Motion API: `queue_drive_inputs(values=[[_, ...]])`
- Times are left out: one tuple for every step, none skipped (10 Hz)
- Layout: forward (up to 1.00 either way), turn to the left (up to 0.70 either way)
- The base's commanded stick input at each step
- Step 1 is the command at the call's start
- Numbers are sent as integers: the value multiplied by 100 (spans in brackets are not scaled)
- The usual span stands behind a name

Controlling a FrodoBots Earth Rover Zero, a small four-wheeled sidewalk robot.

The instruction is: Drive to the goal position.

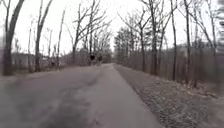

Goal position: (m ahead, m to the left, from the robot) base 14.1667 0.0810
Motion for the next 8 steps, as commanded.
queue_drive_inputs(values=[[85, 0], [85, 0], [85, 0], [85, 0], [85, 0], [85, 0], [85, 0], [85, 0]])
